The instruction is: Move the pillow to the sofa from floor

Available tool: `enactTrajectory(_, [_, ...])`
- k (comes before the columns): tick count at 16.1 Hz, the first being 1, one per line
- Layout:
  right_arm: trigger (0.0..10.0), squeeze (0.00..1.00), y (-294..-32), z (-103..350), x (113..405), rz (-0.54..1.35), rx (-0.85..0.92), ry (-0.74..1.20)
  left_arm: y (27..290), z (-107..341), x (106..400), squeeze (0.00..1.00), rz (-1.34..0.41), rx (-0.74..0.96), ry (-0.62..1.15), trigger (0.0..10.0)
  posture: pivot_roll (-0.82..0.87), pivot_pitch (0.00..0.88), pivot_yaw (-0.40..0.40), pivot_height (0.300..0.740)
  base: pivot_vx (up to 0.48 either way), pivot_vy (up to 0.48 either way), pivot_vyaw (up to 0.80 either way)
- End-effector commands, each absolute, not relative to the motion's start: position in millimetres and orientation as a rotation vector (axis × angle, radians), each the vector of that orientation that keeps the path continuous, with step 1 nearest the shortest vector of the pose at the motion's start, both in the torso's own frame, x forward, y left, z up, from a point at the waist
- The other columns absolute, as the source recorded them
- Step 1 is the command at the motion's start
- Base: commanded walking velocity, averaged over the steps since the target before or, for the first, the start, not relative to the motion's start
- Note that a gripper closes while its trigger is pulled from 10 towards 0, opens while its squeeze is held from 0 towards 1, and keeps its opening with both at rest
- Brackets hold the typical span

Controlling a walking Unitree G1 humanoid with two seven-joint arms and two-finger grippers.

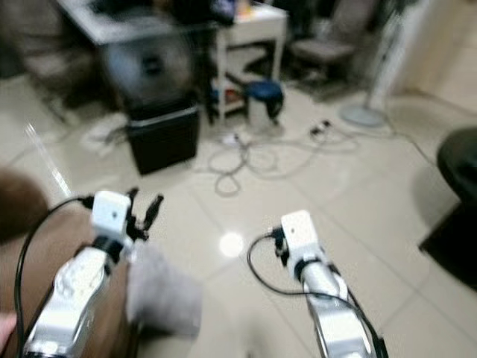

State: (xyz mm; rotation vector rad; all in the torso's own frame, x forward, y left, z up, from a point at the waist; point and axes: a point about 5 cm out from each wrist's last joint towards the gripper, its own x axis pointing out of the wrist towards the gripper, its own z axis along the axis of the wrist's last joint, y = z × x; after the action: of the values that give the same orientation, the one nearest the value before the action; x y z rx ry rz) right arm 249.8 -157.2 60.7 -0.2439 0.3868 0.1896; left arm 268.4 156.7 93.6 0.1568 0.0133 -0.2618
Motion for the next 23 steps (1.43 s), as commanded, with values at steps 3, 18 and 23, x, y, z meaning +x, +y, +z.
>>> enactTrajectory(3, [10.0,0.00,-163.6,62.5,251.5,0.207,-0.271,0.392,153.8,89.5,265.4,0.00,-0.268,0.169,0.026,10.0,0.04,0.000,0.008,0.740,0.375,0.000,0.00])
enactTrajectory(18, [10.0,0.00,-168.0,57.6,243.7,0.185,-0.223,0.398,141.4,77.3,257.1,0.00,-0.379,0.195,0.084,10.0,0.03,0.000,0.031,0.740,0.172,0.000,0.21])
enactTrajectory(23, [10.0,0.00,-167.9,58.3,244.2,0.178,-0.220,0.394,141.7,77.2,257.4,0.00,-0.382,0.197,0.086,10.0,0.03,0.000,0.029,0.707,0.000,0.000,0.00])
